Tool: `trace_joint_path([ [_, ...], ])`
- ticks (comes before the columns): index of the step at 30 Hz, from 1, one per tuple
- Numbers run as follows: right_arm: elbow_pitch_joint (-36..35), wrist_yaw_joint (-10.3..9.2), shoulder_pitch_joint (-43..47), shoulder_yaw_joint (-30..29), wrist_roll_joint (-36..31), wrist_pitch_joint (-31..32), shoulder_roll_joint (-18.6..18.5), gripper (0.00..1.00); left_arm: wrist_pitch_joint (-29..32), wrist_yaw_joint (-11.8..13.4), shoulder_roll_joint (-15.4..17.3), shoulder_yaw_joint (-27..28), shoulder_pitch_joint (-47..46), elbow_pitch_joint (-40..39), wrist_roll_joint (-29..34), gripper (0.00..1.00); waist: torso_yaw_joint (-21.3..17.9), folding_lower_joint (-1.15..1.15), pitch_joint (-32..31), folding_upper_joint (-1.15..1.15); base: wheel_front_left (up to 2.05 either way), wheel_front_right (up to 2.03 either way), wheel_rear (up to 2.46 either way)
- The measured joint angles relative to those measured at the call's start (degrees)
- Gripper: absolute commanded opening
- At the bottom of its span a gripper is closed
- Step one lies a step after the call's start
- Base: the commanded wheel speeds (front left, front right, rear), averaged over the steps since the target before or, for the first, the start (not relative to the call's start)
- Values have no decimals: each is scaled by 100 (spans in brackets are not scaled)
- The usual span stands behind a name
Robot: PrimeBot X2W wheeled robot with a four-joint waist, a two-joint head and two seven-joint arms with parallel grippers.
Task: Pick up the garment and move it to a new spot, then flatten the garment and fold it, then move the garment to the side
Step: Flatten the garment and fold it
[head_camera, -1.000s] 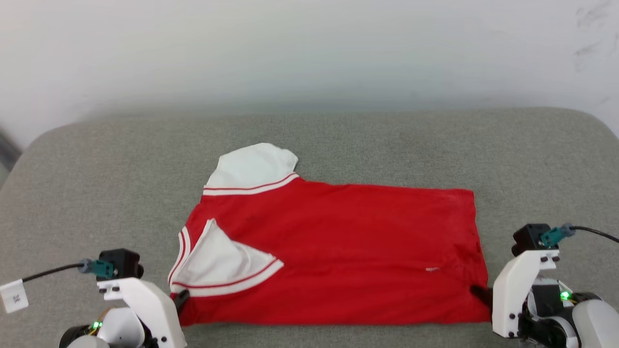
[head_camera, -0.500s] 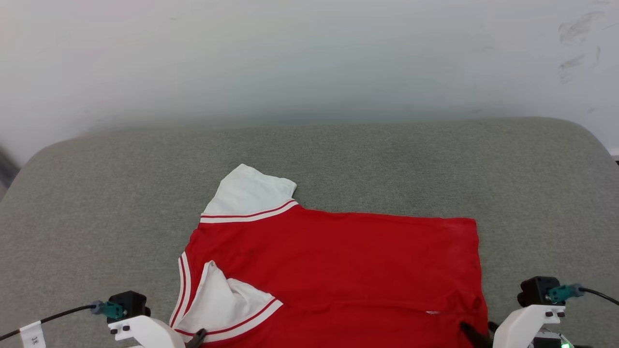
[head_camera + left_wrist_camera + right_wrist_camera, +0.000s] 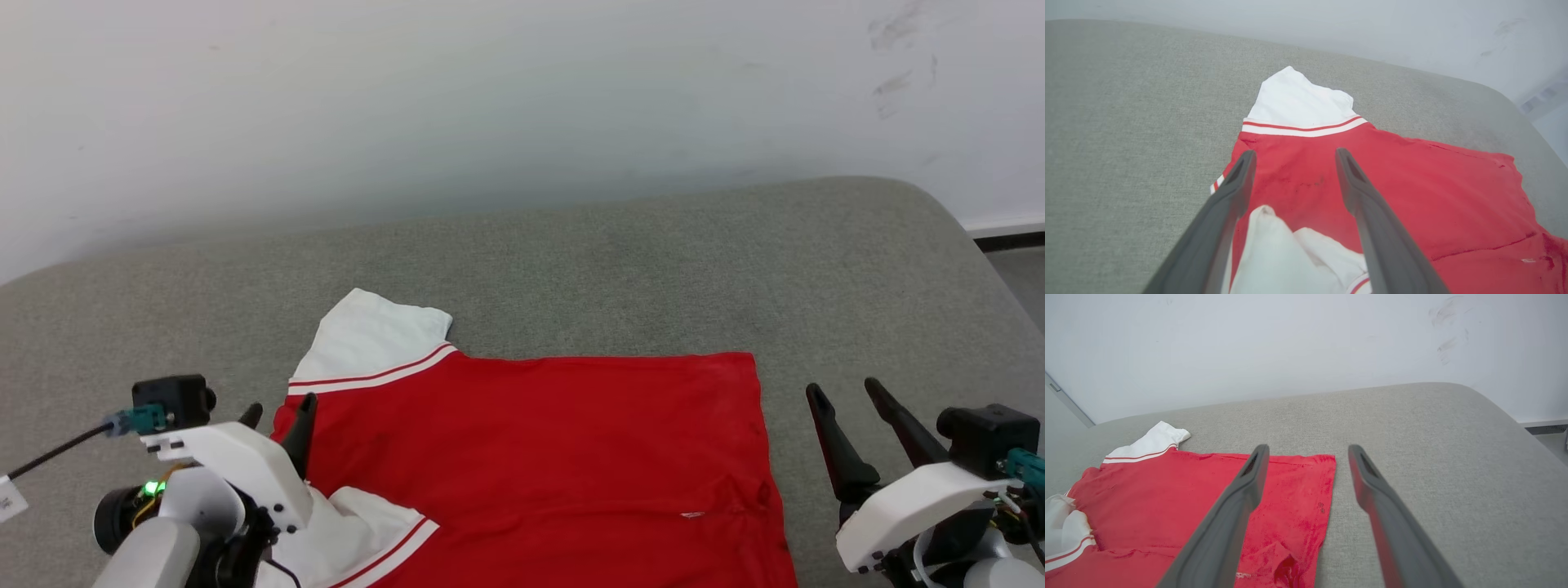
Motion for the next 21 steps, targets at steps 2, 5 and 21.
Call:
trace_joint_path([
  [2, -154, 0, -36, 7, -89, -156, 25, 100, -13, -15, 20, 0, -221, 13, 49, 100, -66, 0, 59, 0, 0, 0, 0],
  [5, -448, 0, -103, 33, -162, -338, 80, 100, 36, -84, 104, -1, -649, 31, 101, 100, -159, 0, 224, 0, 0, 0, 0],
  [21, -1105, 0, -857, 168, -334, -936, 560, 100, 2969, -967, 1222, -437, -3637, 1296, -21, 100, -990, 1, 2110, 0, 0, 0, 0],
])
